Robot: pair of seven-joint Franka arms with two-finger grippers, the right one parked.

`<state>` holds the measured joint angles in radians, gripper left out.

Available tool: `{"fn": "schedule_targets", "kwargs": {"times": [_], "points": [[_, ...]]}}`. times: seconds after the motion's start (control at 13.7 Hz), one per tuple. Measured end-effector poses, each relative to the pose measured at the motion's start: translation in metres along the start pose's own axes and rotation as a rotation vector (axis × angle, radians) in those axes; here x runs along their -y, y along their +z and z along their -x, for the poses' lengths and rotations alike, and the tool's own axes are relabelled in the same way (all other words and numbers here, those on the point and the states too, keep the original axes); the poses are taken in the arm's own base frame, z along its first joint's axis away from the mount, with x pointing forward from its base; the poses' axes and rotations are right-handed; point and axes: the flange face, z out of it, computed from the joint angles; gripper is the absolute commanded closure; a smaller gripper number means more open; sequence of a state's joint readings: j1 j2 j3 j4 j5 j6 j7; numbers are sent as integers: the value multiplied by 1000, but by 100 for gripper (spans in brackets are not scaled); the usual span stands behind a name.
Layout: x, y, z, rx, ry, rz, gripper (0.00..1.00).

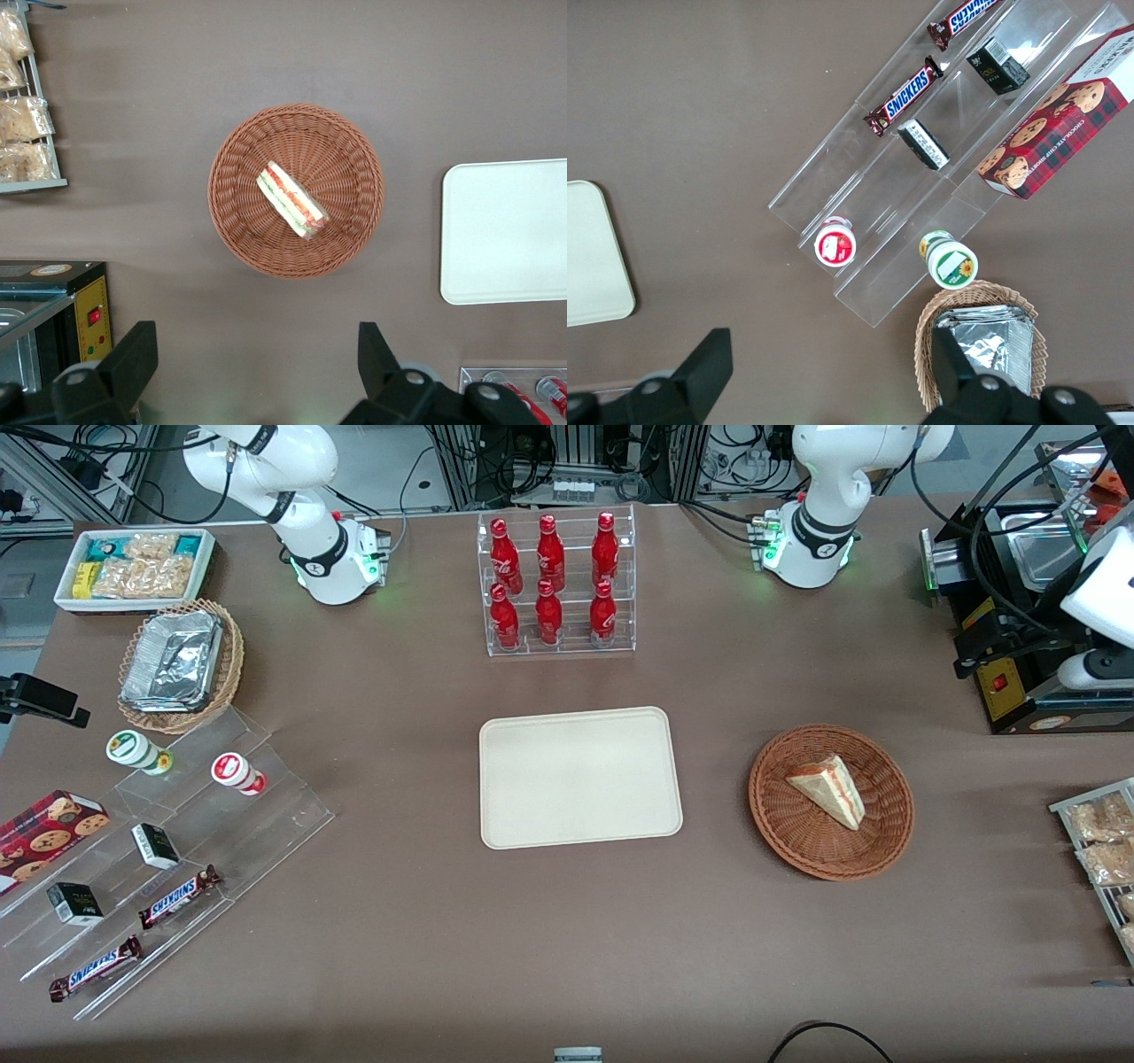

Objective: Place sandwich from basket to tray
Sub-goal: 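Move the left gripper over the wrapped sandwich in the wicker basket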

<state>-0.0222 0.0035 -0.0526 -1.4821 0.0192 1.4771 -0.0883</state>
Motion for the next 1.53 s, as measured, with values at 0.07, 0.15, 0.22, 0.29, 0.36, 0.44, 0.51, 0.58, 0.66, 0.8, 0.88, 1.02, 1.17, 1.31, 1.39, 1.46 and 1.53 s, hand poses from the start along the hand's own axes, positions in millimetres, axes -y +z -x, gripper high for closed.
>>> {"fn": "schedule_targets", "kwargs": {"times": [0.07,0.15,0.22,0.29,0.36,0.44,0.51,0.58,0.66,0.8,0.88,1.02,1.17,1.31,1.39,1.46,1.53], "points": [[2,0,0,2,-1,0,0],[3,1,1,9,-1,-1,0],[3,1,1,15,-2,-1,0],[3,4,1,23,-2,-2,0],[3,10,-1,34,-2,-3,0],[2,22,-5,50,-1,-4,0],[2,41,-11,58,0,-5,0],[1,66,-18,58,-1,-5,0],[-1,96,-24,54,-9,-5,0],[-2,153,-26,35,-63,-3,0],[-3,177,-25,21,-102,-2,0],[-5,225,-15,-18,-164,5,0],[-6,269,1,-54,-260,16,0],[-10,301,16,-57,-370,22,0],[-15,311,20,-61,-414,26,0],[-21,320,22,-69,-456,33,0],[-31,330,22,-73,-492,41,0]]}}
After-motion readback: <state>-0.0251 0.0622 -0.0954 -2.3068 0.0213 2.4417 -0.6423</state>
